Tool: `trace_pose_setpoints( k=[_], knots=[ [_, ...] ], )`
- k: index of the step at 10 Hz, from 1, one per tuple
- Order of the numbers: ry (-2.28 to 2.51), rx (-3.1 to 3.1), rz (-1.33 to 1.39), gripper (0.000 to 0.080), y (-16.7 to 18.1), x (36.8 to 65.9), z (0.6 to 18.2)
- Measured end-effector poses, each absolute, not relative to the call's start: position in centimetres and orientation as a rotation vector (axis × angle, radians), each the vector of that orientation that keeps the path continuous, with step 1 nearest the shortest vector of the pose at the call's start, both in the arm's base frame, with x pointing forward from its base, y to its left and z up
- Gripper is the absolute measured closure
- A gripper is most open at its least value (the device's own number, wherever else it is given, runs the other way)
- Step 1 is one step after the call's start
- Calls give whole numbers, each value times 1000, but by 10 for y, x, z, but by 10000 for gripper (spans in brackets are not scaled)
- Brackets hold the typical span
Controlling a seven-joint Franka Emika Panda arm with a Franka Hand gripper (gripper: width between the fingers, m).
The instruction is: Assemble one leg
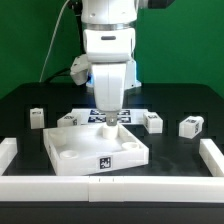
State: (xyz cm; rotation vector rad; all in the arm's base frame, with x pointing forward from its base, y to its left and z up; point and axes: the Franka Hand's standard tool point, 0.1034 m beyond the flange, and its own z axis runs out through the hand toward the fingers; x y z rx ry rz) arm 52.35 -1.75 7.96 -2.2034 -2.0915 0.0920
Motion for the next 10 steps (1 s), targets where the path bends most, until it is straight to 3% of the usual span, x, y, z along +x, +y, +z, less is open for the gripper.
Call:
trace_pose_setpoints(
  k=[4,5,10],
  knots=[
    [-2140,-2167,74,150,-20,524,77],
    [-2266,-2083,16,150,-27,523,68],
    [-2567,-1789,-9,150,-57,476,49]
  ],
)
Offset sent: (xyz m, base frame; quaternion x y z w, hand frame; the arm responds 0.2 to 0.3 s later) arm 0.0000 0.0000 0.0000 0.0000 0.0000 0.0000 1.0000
